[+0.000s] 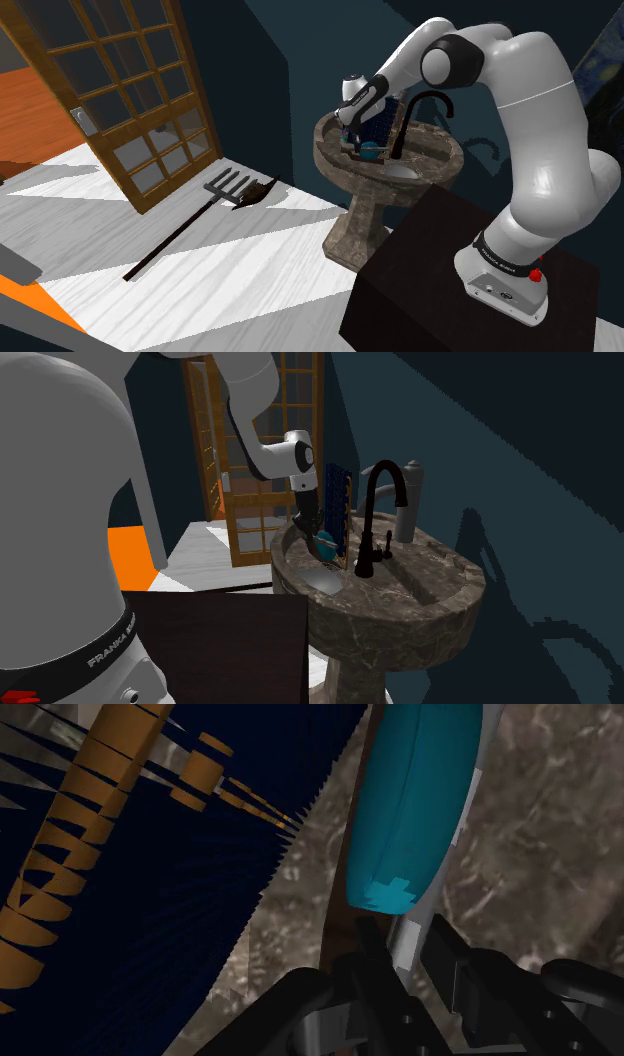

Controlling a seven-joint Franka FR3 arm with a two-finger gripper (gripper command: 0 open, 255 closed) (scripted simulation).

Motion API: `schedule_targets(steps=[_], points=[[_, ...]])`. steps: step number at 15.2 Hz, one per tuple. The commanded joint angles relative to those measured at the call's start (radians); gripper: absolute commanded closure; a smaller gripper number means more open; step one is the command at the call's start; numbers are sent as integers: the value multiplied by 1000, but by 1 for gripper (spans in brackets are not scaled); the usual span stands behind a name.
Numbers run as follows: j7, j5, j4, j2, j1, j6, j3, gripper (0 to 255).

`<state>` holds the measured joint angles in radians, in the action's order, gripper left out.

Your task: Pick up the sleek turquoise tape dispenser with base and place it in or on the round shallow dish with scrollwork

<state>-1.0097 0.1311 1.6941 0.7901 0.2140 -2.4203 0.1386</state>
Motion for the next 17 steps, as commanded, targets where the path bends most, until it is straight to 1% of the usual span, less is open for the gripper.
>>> schedule_targets(steps=[1, 3, 4, 17], points=[[0, 3, 5, 3, 7, -1, 9, 255], [0, 2, -7, 14, 7, 1, 8, 255], [-5, -1, -50, 42, 13, 15, 6, 255], [-20, 4, -14, -93, 8, 113, 9, 255]])
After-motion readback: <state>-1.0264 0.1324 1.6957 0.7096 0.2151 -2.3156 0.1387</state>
